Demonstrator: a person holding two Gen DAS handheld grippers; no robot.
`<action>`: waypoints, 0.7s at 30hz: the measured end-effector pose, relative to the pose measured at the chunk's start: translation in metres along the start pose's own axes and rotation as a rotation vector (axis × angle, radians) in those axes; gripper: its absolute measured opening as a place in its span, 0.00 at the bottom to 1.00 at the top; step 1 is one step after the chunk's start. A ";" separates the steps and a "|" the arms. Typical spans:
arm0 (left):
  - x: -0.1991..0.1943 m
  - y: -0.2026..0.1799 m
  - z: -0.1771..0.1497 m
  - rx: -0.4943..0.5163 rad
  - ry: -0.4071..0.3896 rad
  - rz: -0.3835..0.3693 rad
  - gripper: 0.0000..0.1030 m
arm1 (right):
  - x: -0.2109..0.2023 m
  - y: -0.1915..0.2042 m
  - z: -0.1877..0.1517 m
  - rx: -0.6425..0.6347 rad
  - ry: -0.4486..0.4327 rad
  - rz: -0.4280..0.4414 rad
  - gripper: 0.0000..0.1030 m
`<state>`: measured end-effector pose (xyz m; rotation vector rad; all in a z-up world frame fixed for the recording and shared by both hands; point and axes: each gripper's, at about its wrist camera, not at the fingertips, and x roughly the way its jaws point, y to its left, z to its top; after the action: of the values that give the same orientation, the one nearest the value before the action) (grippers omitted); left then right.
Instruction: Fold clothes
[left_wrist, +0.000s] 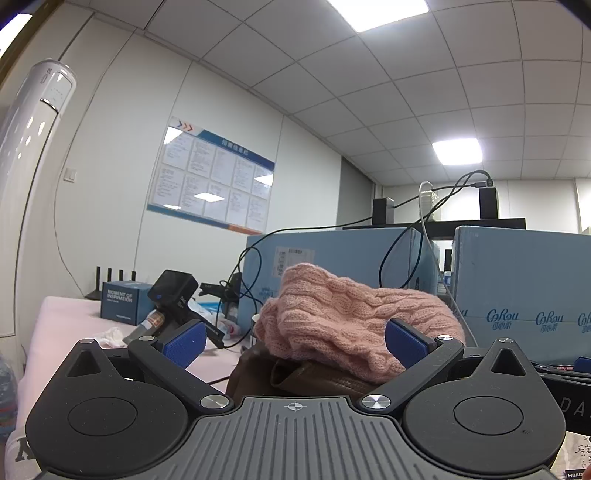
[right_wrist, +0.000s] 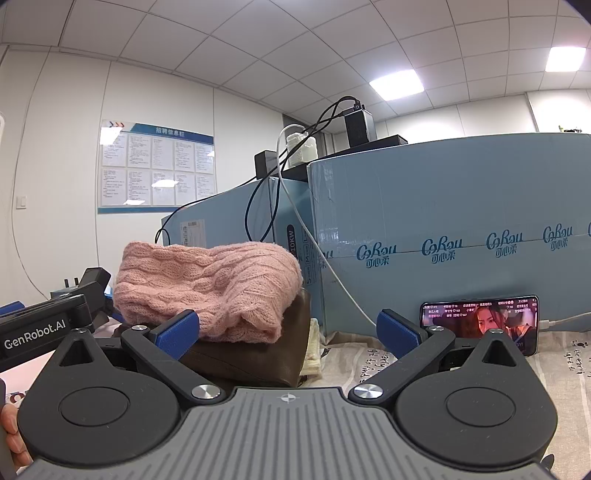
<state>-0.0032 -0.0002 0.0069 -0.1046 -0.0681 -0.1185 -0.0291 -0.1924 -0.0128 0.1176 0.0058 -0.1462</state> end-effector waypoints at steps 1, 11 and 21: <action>0.000 0.000 0.000 0.001 0.000 0.000 1.00 | 0.000 0.000 0.000 0.000 0.000 0.000 1.00; -0.001 -0.001 0.000 0.003 0.000 0.000 1.00 | 0.000 0.000 0.000 0.000 0.000 0.000 1.00; 0.001 -0.002 0.000 0.005 0.000 -0.003 1.00 | 0.000 0.000 0.000 0.001 0.001 0.000 1.00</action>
<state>-0.0028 -0.0020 0.0070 -0.0999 -0.0689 -0.1210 -0.0292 -0.1924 -0.0126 0.1182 0.0065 -0.1466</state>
